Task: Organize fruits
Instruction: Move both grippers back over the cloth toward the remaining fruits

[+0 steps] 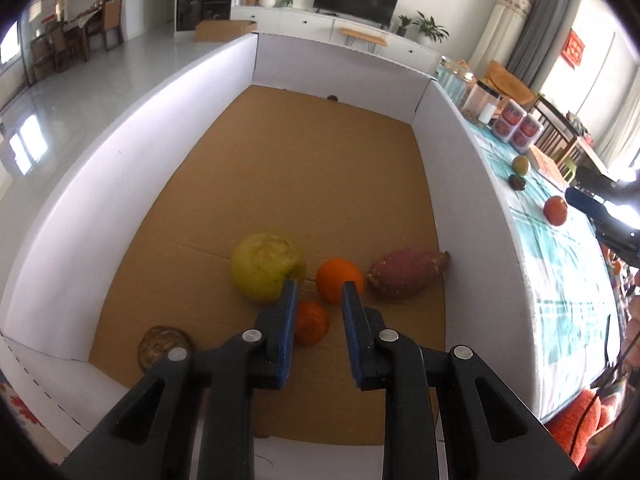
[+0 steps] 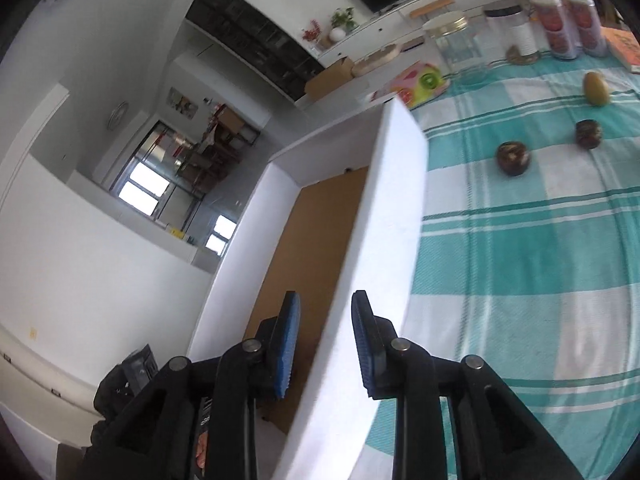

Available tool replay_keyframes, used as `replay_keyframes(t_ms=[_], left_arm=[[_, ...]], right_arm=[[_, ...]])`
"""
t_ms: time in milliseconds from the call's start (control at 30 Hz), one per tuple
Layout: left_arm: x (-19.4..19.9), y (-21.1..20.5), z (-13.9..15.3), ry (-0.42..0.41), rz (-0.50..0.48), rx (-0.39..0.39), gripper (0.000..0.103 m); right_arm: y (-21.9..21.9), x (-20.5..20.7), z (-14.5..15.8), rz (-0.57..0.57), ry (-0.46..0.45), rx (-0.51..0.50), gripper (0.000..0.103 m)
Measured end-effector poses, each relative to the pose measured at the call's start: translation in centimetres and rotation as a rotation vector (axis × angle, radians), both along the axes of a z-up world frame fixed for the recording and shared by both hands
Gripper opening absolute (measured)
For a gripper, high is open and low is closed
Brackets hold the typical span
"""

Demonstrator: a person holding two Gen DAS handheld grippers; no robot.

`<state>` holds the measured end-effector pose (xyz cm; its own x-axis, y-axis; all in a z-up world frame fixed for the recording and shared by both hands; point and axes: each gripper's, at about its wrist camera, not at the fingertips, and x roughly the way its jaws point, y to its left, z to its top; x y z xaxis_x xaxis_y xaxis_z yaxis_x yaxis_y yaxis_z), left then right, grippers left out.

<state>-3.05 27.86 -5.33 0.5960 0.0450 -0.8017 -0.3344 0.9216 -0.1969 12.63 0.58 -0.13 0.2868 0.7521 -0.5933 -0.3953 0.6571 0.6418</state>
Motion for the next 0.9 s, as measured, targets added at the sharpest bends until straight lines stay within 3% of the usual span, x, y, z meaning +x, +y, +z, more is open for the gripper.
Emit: replay_keyframes(t_ms=[100,167,233,300,400,533,733,900], left_arm=[[0.3,0.0,0.1,0.006,0.001,0.015,0.029],[0.3,-0.3,0.4,0.015,-0.004,0.038,0.069],[0.1,-0.9,0.9,-0.003,0.005,0.085,0.081],[0.3,-1.5,1.5,-0.011,0.005,0.117,0.081],[0.5,-2.6,2.5,-0.045,-0.014,0.105,0.081],[0.9,-5.7,4.4,-0.112,-0.081,0.106,0.081],[2.4,-13.4,6.3,-0.177,-0.302,0.068,0.081],[5.1,-21.5,4.8,-0.127,-0.503,-0.023,0.084]], right_arm=[[-2.0,-0.6,0.3,-0.036,-0.031,-0.051,0.048],[-2.3,-1.3,-0.4,-0.032,-0.025,-0.069,0.058],[-2.0,-1.8,-1.5,-0.017,-0.023,-0.101,0.063],[-1.5,-2.3,-2.9,-0.008,-0.050,-0.148,0.070],[-1.7,-3.2,-4.4,-0.038,-0.143,-0.264,0.077],[-4.7,-2.8,-6.0,-0.122,-0.232,-0.423,0.089],[-13.1,0.5,-8.7,-0.307,-0.257,-0.641,0.093],[-19.9,1.7,-10.7,-0.474,-0.259,-0.756,0.094]])
